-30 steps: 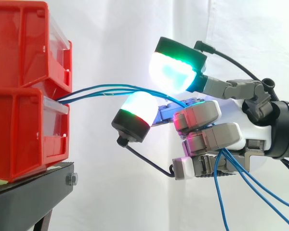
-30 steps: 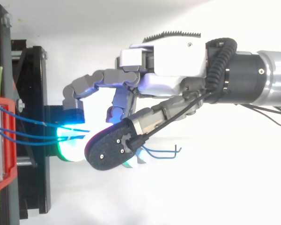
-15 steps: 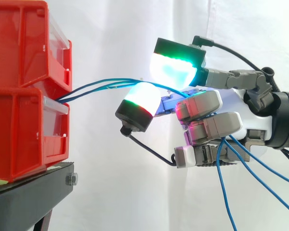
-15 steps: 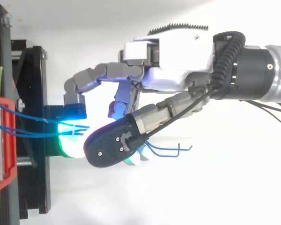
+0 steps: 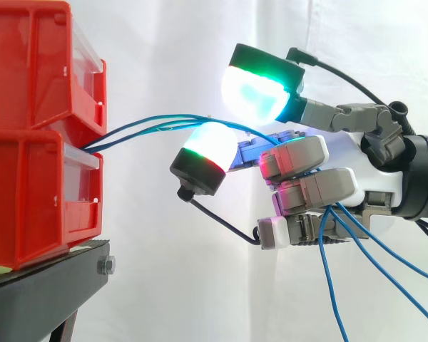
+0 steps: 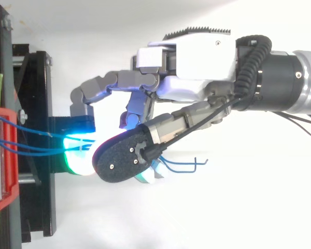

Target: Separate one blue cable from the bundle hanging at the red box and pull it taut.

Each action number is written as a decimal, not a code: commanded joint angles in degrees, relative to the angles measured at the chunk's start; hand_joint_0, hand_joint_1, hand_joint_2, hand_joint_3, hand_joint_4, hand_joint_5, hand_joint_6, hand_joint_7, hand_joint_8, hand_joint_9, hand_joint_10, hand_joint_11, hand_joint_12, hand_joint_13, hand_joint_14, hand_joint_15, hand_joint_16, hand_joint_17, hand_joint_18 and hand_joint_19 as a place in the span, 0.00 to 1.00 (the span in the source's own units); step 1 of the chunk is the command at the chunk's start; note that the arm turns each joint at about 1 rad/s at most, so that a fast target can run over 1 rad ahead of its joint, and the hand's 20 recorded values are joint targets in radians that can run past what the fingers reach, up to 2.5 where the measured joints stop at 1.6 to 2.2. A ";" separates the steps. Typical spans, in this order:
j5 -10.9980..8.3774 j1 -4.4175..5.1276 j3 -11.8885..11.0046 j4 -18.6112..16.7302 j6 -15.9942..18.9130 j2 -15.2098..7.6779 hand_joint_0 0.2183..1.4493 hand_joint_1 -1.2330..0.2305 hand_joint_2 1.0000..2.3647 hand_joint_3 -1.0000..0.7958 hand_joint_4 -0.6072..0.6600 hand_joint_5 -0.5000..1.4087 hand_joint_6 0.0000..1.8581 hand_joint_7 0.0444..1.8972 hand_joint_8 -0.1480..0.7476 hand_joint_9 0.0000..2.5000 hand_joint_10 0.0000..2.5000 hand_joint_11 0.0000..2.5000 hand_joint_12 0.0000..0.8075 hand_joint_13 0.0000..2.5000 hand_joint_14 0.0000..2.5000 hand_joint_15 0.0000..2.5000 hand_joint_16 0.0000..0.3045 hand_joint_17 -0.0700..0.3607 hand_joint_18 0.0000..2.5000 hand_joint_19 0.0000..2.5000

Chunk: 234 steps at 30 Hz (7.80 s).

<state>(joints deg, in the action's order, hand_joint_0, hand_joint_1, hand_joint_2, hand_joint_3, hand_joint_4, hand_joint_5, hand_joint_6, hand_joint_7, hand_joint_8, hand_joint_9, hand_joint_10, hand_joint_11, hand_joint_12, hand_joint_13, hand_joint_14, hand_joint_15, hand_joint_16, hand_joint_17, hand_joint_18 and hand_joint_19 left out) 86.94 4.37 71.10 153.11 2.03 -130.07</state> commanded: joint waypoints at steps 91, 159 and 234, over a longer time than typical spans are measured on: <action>0.07 0.03 0.00 -0.09 -0.09 -0.01 0.31 0.25 0.00 0.28 0.65 0.16 0.49 0.57 0.57 0.45 0.01 0.48 0.50 0.52 0.01 0.41 0.15 0.40 0.41 0.27; 0.24 -0.68 0.09 -0.79 -3.70 -0.09 0.47 0.26 0.00 0.28 0.50 0.16 0.47 0.55 0.61 0.51 0.01 0.47 0.49 0.55 0.01 0.41 0.15 0.40 0.45 0.28; 0.33 -0.24 0.00 -0.62 -6.51 -0.01 0.36 0.32 0.02 0.48 0.64 0.21 0.29 0.69 0.57 0.54 0.01 0.42 0.49 0.56 0.01 0.40 0.16 0.42 0.45 0.30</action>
<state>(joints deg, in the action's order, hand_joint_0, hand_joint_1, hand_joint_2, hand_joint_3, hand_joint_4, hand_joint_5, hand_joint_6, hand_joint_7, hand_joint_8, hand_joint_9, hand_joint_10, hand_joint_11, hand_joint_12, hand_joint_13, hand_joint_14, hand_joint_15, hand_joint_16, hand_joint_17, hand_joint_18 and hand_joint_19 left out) 87.23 4.09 71.11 152.44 -4.48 -130.14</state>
